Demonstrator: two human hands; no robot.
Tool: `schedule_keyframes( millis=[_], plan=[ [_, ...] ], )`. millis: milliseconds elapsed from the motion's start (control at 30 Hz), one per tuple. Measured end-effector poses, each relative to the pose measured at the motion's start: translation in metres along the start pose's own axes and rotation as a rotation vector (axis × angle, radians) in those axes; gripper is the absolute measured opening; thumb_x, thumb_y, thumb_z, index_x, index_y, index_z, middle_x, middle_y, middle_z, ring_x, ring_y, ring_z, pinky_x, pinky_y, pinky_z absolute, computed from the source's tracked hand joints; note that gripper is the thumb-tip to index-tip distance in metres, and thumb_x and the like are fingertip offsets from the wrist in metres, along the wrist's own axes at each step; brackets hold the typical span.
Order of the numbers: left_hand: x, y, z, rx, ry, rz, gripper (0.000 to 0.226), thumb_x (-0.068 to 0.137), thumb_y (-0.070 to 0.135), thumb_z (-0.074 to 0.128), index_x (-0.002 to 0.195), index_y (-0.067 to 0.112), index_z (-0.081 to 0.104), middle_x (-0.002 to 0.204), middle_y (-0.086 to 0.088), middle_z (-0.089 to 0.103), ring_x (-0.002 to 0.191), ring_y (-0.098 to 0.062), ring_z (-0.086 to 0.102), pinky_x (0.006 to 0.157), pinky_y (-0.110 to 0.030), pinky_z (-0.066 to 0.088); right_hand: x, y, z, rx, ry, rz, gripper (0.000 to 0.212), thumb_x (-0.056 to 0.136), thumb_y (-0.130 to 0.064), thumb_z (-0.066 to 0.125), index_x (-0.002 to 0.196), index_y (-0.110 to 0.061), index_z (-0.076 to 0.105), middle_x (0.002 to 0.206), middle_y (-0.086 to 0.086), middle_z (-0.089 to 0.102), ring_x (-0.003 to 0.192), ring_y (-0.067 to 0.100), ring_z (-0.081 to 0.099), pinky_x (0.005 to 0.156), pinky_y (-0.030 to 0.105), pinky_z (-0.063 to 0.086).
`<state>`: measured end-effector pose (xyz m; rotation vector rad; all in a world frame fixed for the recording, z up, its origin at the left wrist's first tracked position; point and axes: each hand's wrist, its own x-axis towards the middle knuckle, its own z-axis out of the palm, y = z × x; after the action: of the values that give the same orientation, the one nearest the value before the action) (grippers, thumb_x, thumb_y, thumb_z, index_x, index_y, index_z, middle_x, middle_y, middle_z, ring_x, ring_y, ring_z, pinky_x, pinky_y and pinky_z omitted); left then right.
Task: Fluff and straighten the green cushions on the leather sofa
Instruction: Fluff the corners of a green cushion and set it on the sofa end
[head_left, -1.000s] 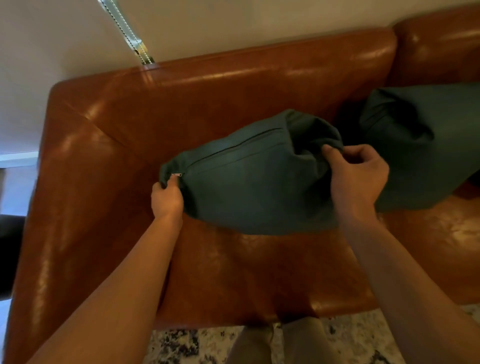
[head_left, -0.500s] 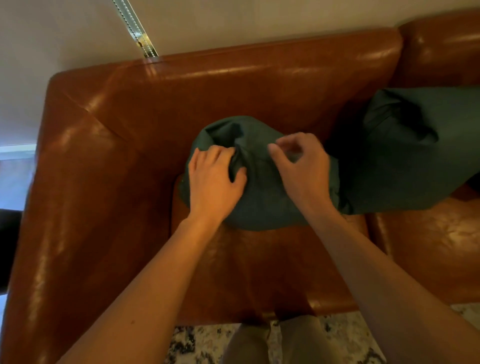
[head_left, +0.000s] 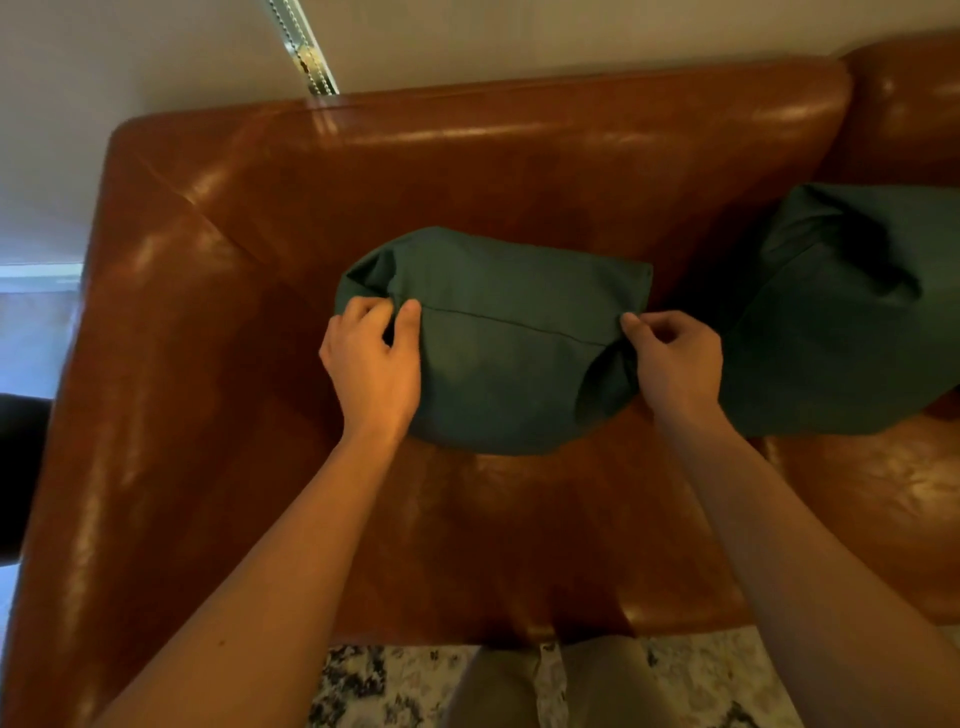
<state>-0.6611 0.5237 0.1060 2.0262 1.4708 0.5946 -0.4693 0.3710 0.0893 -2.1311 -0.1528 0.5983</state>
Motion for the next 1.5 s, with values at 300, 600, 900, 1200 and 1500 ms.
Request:
schedule_keyframes(
  millis=[300,600,900,1200,1500],
  plan=[
    [-0.011,-0.002,0.011,-0.072,-0.144,0.03,0.035,0.099,0.036,0.05,0.114,0.009,0.065,0.118,-0.003,0.061,0.113,-0.022,0.052,0.101,-0.043,0.039,-0.017,-0.048,0.045,-0.248,0.179,-0.544,0.046,0.091,-0.032,0.059,0.134,-0.018,0.048,0.139,0.003,0.042,0.13,0.02,0.04,0.107,0.035,0.038],
    [0.018,-0.021,-0.003,-0.082,0.072,-0.01,0.023,0.094,0.02,0.055,0.114,0.018,0.066,0.109,0.004,0.051,0.108,-0.018,0.048,0.091,-0.021,0.037,-0.023,-0.08,0.125,-0.511,-0.252,-0.779,0.044,0.099,-0.037,0.045,0.138,-0.018,0.05,0.142,0.003,0.048,0.135,0.021,0.04,0.119,0.042,0.019],
    [0.066,-0.042,0.0,0.28,-0.142,-0.004,0.021,0.089,0.034,0.063,0.11,0.027,0.062,0.108,0.002,0.049,0.11,-0.023,0.043,0.09,-0.037,0.037,-0.022,-0.069,0.124,-0.495,-0.244,-0.805,0.042,0.099,-0.037,0.042,0.136,-0.019,0.052,0.14,0.001,0.05,0.136,0.02,0.039,0.118,0.041,0.018],
    [0.065,-0.046,-0.003,0.189,-0.127,0.151,0.012,0.091,0.031,0.061,0.101,0.026,0.066,0.101,0.006,0.048,0.097,-0.014,0.04,0.084,-0.033,0.035,-0.025,-0.055,0.114,-0.448,-0.25,-0.772,0.04,0.101,-0.037,0.039,0.134,-0.019,0.052,0.14,0.001,0.05,0.137,0.018,0.037,0.12,0.039,0.015],
    [0.071,-0.04,0.0,0.412,-0.259,0.147,0.017,0.089,0.026,0.056,0.104,0.024,0.064,0.114,-0.001,0.052,0.113,-0.026,0.042,0.087,-0.038,0.033,-0.032,-0.05,0.115,-0.398,-0.24,-0.759,0.04,0.098,-0.037,0.041,0.131,-0.018,0.055,0.136,0.0,0.053,0.136,0.017,0.039,0.119,0.043,0.019]
  ],
)
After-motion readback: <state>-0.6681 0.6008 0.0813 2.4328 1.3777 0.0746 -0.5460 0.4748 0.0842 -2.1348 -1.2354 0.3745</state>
